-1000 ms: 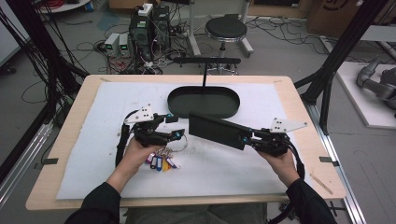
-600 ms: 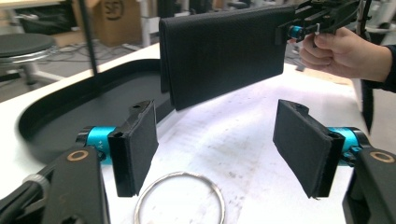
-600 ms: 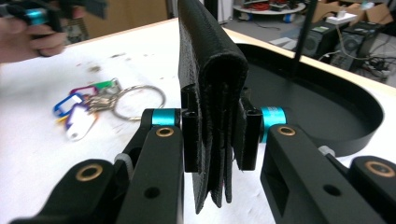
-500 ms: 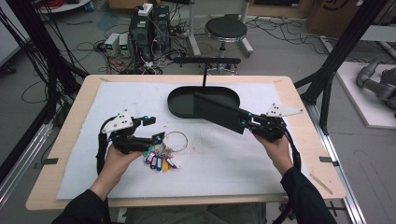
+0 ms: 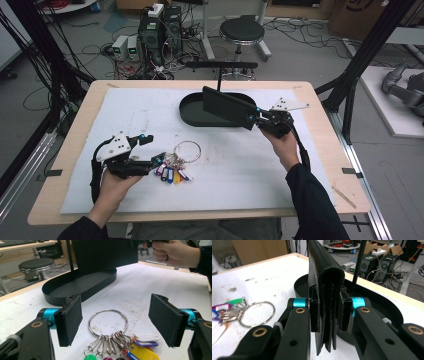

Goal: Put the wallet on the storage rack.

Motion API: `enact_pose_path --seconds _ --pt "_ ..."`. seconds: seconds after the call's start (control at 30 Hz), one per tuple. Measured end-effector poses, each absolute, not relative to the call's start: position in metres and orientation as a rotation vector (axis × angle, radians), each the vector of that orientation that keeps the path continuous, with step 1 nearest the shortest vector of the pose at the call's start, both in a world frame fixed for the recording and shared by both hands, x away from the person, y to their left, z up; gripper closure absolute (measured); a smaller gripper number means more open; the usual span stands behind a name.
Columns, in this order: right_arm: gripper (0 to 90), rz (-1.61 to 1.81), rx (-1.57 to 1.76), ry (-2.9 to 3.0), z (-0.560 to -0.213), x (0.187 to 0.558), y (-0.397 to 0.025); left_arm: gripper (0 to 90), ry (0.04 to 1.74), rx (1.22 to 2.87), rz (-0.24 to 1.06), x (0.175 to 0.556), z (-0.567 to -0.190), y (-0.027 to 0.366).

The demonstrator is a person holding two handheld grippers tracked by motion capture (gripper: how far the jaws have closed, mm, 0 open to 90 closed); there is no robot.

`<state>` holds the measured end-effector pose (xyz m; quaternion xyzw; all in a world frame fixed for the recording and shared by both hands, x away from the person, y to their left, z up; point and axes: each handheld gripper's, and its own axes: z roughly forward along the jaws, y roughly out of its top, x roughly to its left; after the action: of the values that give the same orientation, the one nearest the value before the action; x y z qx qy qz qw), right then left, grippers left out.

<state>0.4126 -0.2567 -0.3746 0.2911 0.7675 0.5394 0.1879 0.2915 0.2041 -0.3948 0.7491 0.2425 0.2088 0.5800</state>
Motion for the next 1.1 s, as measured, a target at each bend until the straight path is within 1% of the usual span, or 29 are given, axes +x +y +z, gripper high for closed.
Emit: enact_pose_path --seconds 0.23,0.6,1.1 --pt "77.1 1.464 0.818 2.174 -0.378 0.431 -0.236 26.9 0.564 1.745 0.501 0.288 -0.394 0.208" --pt "77.1 1.441 0.836 2.161 -0.379 0.453 -0.214 26.9 0.528 1.745 0.507 0.284 -0.392 0.205" --pt "77.0 1.432 0.894 2.168 -0.409 0.482 -0.199 26.9 0.527 1.735 0.502 0.283 -0.393 0.205"
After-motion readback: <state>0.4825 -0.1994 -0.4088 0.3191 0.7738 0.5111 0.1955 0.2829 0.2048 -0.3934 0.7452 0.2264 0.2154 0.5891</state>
